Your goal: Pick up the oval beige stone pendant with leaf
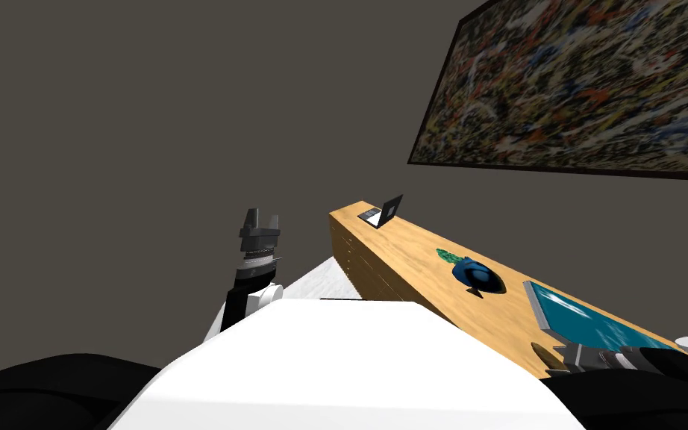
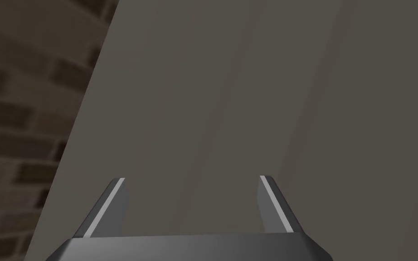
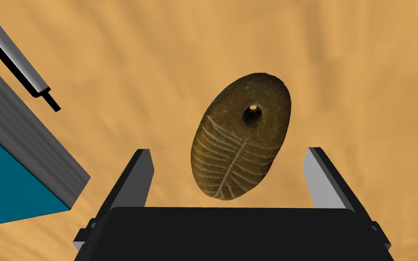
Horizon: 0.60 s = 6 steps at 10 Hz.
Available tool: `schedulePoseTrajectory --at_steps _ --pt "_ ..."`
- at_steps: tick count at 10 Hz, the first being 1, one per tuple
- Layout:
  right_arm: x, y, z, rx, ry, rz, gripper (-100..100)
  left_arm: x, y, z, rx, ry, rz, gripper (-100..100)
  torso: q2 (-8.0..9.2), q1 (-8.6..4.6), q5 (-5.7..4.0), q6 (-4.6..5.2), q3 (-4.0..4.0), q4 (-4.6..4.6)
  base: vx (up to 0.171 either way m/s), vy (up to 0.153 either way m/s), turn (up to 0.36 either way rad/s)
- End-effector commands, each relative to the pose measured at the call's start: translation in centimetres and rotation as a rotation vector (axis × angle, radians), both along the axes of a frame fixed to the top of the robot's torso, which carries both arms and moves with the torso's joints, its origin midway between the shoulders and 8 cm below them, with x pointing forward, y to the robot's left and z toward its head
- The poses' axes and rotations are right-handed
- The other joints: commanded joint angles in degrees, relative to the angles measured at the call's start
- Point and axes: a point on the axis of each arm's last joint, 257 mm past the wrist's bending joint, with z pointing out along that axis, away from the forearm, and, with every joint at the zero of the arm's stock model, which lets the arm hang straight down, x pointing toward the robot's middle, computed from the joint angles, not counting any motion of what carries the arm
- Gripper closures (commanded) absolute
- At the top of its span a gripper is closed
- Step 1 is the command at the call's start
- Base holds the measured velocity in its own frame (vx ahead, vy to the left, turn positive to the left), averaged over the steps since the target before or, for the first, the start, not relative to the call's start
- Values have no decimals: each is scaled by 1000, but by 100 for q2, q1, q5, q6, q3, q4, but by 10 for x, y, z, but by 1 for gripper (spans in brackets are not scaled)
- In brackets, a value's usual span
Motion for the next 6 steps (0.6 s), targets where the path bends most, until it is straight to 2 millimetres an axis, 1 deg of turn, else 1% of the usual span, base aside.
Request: schedulePoseTrajectory --at_steps 1,2,6 --pt "0 0 0 0 0 0 -100 0 0 0 0 0 0 0 0 0 0 0 0 0 0 0 0" --pt "0 0 -1 -2 -1 0 100 0 0 0 0 0 0 0 -1 3 2 0 0 0 0 0 0" --pt "-1 1 -1 1 0 -2 100 0 0 0 0 0 0 0 -3 -4 -2 -4 -1 0 0 0 0"
